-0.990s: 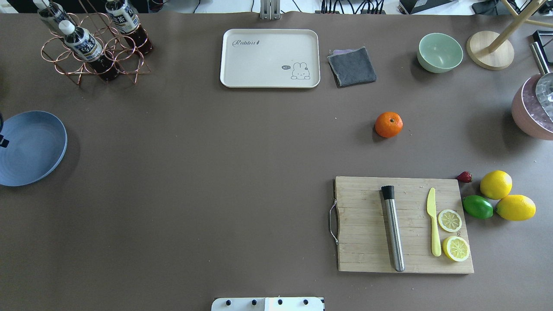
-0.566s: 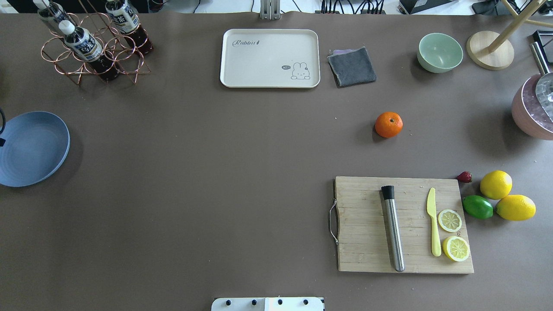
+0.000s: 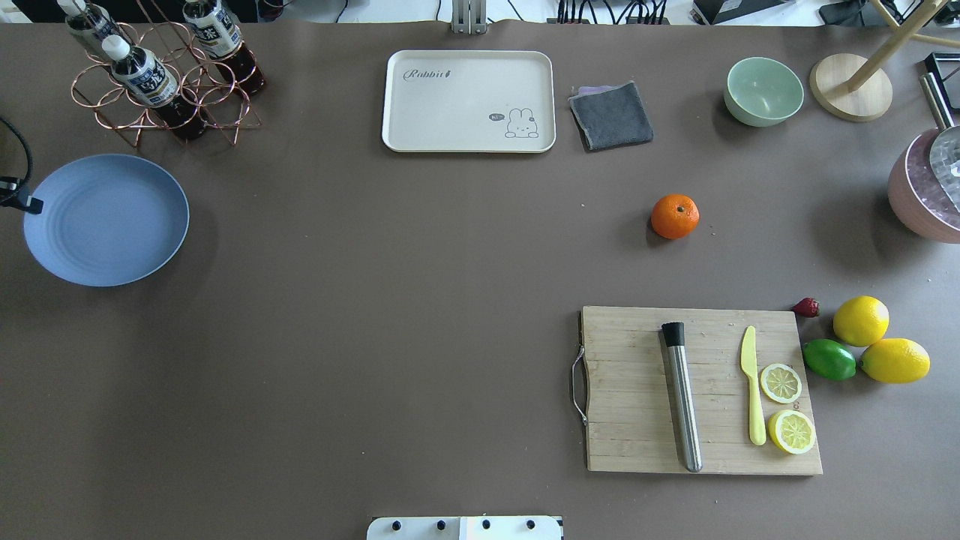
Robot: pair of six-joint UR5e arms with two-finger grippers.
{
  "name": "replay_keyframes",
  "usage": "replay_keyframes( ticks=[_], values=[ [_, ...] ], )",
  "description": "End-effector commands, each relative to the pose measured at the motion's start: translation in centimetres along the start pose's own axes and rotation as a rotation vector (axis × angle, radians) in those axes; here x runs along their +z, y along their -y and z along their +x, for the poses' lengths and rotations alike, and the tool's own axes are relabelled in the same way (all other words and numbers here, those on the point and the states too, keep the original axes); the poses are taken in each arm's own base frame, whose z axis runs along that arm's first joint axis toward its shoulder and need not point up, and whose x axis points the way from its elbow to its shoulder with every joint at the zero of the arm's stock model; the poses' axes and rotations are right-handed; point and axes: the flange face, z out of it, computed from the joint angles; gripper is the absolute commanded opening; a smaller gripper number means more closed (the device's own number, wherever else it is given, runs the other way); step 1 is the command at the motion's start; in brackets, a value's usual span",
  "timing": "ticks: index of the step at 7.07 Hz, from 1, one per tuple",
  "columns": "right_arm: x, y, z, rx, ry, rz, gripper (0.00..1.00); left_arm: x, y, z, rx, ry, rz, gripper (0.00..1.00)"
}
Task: Pick orange to plate
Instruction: 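Grasp the blue plate rim with the left gripper while the right reaches for the orange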
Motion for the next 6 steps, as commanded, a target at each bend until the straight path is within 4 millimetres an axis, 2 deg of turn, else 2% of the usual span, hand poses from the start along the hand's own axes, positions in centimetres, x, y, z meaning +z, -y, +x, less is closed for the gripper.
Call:
replay_keyframes(
  ticks=[1, 2, 3, 4, 5, 6],
  values=[
    [0.9, 6.5, -8.5, 0.096, 0.035, 0.015, 1.00, -1.3, 0.2, 14.3, -0.063, -0.138, 0.013, 0.00],
    [1.7, 9.4, -12.4, 0.124, 0.048, 0.016, 1.00, -0.3, -0.1, 20.3, -0.153, -0.174, 0.008, 0.00],
    [3.2, 12.2, -17.0, 0.149, 0.024, 0.022, 1.00, 2.1, -0.9, 27.5, -0.203, -0.196, 0.021, 0.00],
    [5.2, 14.1, -20.9, 0.179, 0.008, 0.017, 1.00, 4.7, -2.0, 34.5, -0.245, -0.170, 0.022, 0.00],
    [6.3, 16.4, -23.6, 0.208, 0.001, 0.025, 1.00, 7.7, -4.7, 41.5, -0.242, -0.123, 0.036, 0.00],
    [8.8, 17.8, -25.8, 0.248, -0.011, 0.006, 1.00, 10.5, -8.8, 46.1, -0.215, -0.115, 0.037, 0.00]
  ],
)
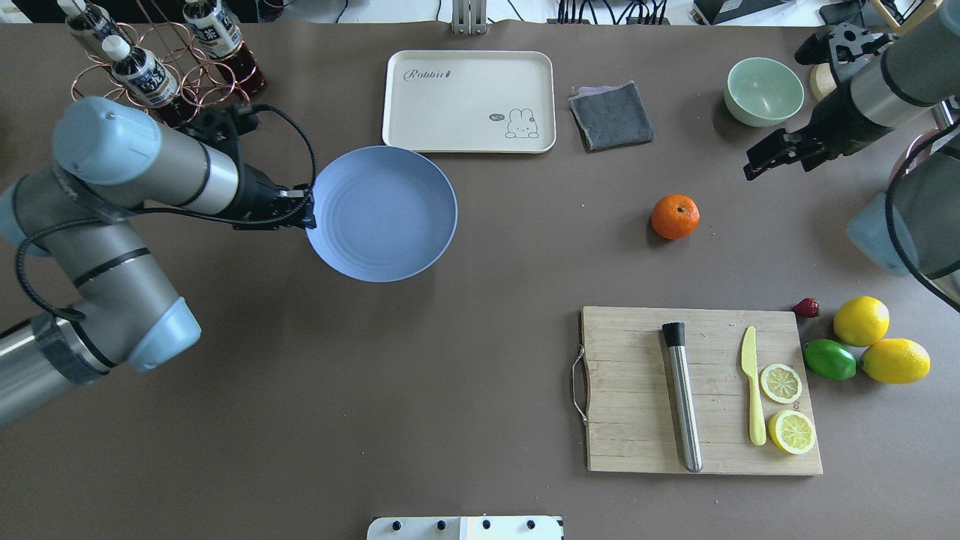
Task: Pick orange to plate
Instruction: 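Drag the blue plate to center with the left gripper while the right grasps the orange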
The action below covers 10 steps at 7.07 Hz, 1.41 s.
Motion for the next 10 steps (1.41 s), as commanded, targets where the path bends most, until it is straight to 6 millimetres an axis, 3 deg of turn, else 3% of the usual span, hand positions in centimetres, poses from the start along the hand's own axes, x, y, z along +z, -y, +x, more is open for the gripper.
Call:
replay_keyframes(
  ticks=[1, 2, 5, 8, 9, 10],
  values=[
    [4.5, 2.6, -5.5, 0.062, -0.040, -0.012, 1.00, 5.2, -8.7, 6.0, 0.031, 0.019, 0.016, 0.00],
    [5.6, 2.7, -6.1, 0.056, -0.046, -0.024, 1.00, 6.1, -10.1, 6.5, 0.025, 0.021, 0.014, 0.00],
    [11.5, 2.4, -6.5, 0.003, -0.061, -0.018, 0.99, 7.2, -10.4, 7.6, 0.021, 0.024, 0.010, 0.00],
    [13.8, 0.5, -7.4, 0.017, -0.065, -0.056, 0.98, 7.3, -10.7, 7.6, 0.014, 0.025, 0.008, 0.00],
    [14.2, 0.3, -7.3, 0.017, -0.076, -0.054, 0.94, 7.4, -10.7, 7.5, 0.014, 0.028, 0.006, 0.00],
    [14.1, 0.3, -7.2, 0.019, -0.078, -0.051, 0.76, 7.6, -10.8, 7.4, 0.016, 0.031, 0.003, 0.00]
  ],
)
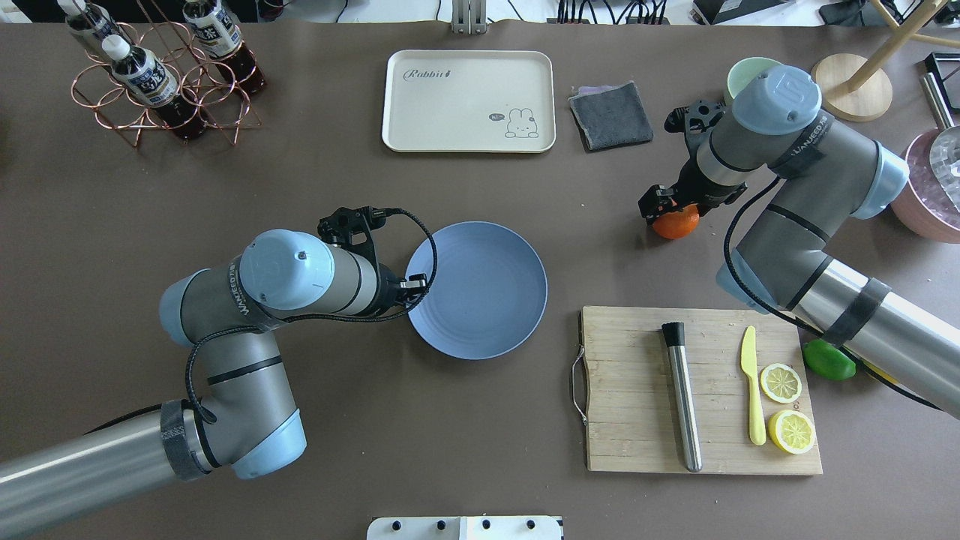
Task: Pick orange to plate
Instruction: 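Lift the orange with the right gripper while the left gripper releases the plate and withdraws, then lower the orange onto the blue plate and open the right gripper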
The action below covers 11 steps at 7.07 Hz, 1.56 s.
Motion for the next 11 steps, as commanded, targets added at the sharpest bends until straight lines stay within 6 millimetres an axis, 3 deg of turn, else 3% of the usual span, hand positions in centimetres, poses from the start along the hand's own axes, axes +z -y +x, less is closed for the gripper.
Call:
replay_keyframes(
  ticks=[1, 2, 3, 4, 5, 6, 7, 8, 10, 11],
  values=[
    [-0.4, -0.1, -0.4, 0.004, 0.003, 0.009, 0.19, 0.1, 0.0, -0.1, 0.002, 0.002, -0.002, 0.77],
    [-1.4, 0.1, -1.2, -0.006, 0.021, 0.021, 0.00, -0.2, -0.1, 0.1, 0.004, -0.006, -0.001, 0.97],
    [-3.5, 0.2, -3.2, 0.027, 0.053, 0.042, 0.00, -1.6, -0.1, 0.6, 0.014, -0.027, -0.003, 0.97],
    [-6.9, 0.8, -7.9, 0.118, 0.103, 0.061, 0.00, -3.2, 1.6, -0.2, 0.044, -0.035, 0.023, 0.97],
    [-7.9, -1.1, -13.7, 0.115, 0.123, 0.047, 0.00, -4.2, 3.7, -2.1, 0.110, -0.022, 0.030, 0.97],
    [-8.3, -2.2, -19.2, 0.144, 0.145, 0.061, 0.00, -5.9, 8.6, -5.7, 0.153, 0.018, -0.011, 0.97],
    [-6.6, -4.5, -23.9, 0.174, 0.141, 0.069, 0.00, -7.7, 13.0, -8.3, 0.166, 0.045, -0.026, 0.97],
    [-5.9, -5.8, -25.9, 0.155, 0.138, 0.073, 0.00, -7.6, 15.0, -11.0, 0.194, 0.074, -0.036, 0.97],
    [-3.9, -5.6, -30.5, 0.217, 0.134, 0.034, 0.00, -7.3, 15.7, -11.4, 0.208, 0.085, -0.033, 0.97],
    [-2.6, -5.4, -31.1, 0.216, 0.115, 0.033, 0.00, -7.3, 15.8, -11.3, 0.207, 0.085, -0.032, 0.97]
  ],
)
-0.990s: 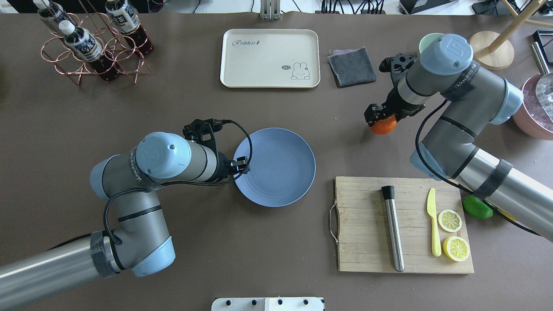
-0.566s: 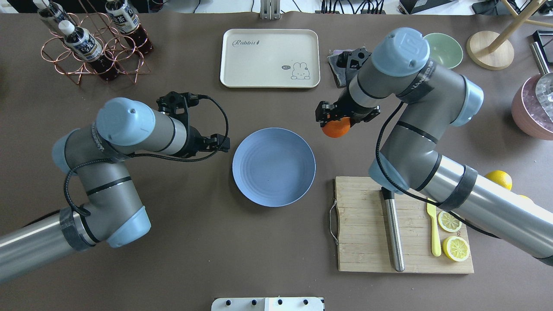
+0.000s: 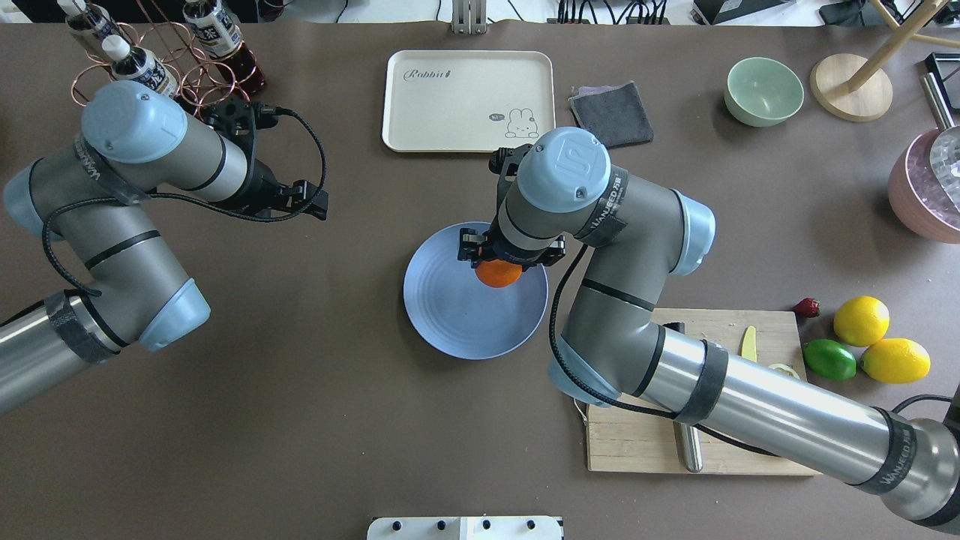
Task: Pick orange to plate
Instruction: 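Lower the orange onto the blue plate and open the right gripper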
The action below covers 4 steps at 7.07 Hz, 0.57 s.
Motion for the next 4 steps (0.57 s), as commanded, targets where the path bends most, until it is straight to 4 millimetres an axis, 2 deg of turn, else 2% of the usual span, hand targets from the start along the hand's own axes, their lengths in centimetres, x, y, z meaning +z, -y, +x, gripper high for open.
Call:
replay_keyframes(
  ticks=[1, 2, 3, 4],
  values=[
    [2.4, -0.2, -1.2, 0.007, -0.031, -0.007, 0.00, 0.1, 0.3, -0.2, 0.003, 0.002, 0.000, 0.97],
    [2.6, -0.6, -1.3, 0.004, -0.032, -0.008, 0.00, 0.0, 0.3, 0.0, 0.003, 0.000, 0.001, 0.97],
    [3.3, -1.5, -1.6, -0.007, -0.041, -0.001, 0.08, 0.1, 0.2, 0.0, 0.003, -0.001, 0.000, 0.97],
    [3.7, -2.1, -1.7, -0.008, -0.043, -0.007, 0.09, 0.1, 0.2, 0.0, 0.003, -0.001, 0.000, 0.97]
  ],
)
